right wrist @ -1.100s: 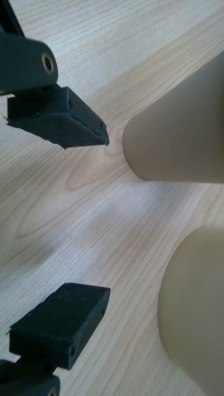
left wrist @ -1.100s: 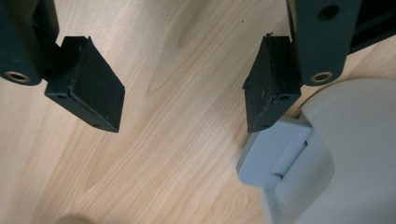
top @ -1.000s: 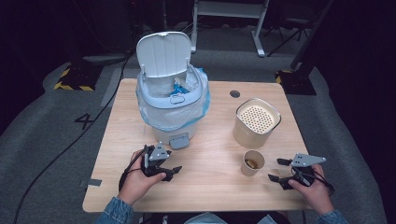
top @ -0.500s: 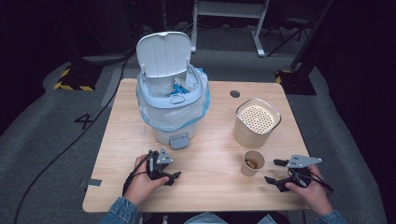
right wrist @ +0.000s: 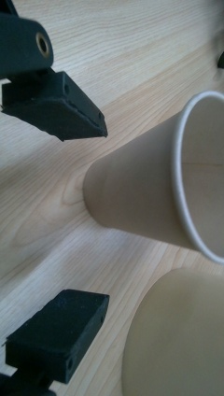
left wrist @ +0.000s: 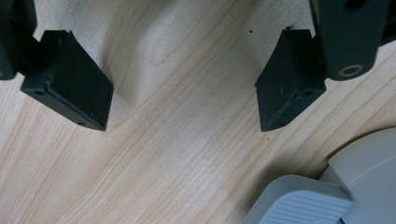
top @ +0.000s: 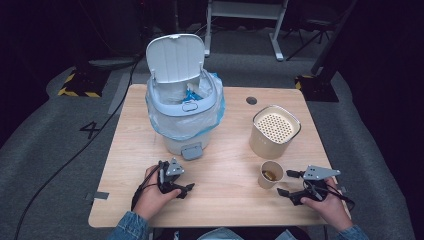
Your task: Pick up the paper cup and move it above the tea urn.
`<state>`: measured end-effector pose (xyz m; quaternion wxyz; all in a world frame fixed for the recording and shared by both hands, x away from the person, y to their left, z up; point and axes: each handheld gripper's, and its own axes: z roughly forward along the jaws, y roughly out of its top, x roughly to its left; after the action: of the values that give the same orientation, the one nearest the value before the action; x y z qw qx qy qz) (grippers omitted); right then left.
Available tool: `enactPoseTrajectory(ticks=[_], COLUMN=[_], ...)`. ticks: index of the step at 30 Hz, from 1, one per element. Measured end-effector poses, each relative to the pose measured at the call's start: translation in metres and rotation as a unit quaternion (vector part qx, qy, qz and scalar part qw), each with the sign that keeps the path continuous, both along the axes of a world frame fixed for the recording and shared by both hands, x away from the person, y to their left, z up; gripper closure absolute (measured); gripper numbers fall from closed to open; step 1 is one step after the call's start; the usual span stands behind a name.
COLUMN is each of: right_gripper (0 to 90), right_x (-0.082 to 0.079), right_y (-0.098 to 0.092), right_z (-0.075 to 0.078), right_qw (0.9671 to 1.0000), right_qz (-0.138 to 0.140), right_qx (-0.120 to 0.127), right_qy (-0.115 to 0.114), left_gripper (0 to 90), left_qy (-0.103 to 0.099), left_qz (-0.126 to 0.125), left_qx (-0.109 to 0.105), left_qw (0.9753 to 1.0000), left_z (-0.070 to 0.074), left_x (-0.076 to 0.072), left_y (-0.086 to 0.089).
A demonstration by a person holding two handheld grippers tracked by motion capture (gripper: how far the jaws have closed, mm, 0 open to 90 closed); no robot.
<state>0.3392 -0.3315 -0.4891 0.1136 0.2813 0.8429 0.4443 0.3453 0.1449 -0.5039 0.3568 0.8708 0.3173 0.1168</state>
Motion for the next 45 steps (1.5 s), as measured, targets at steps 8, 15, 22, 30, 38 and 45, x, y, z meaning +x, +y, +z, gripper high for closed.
enactPoseTrajectory(ticks=[8,15,22,30,38,45], right_gripper=[18.7,22.6,27.3,31.4,31.6,31.8], right_x=[0.004,0.011,0.017,0.02,0.018,0.025], right_y=[0.009,0.022,0.034,0.03,0.022,0.015], right_z=[-0.004,-0.007,-0.008,0.003,0.033,0.064], right_qw=[0.9995,0.9982,0.9976,0.9954,0.9937,0.9934], right_qz=[0.012,0.029,0.043,0.065,0.067,0.078], right_qx=[0.03,0.047,0.042,0.055,0.065,0.062], right_qy=[-0.005,-0.021,-0.036,-0.043,-0.062,-0.057], left_gripper=[19.0,19.0,19.1,19.1,19.1,18.9], left_qy=[0.0,0.0,-0.001,-0.001,-0.001,0.0], left_qz=[0.001,0.001,0.003,0.004,0.004,0.004], left_qx=[0.0,0.0,0.001,0.001,0.001,0.0], left_qw=[1.0,1.0,1.0,1.0,1.0,1.0], left_z=[0.0,0.0,0.0,0.0,0.0,0.0], left_x=[0.0,0.0,-0.001,-0.001,-0.001,0.0], left_y=[0.0,0.0,0.0,0.0,0.0,0.0])
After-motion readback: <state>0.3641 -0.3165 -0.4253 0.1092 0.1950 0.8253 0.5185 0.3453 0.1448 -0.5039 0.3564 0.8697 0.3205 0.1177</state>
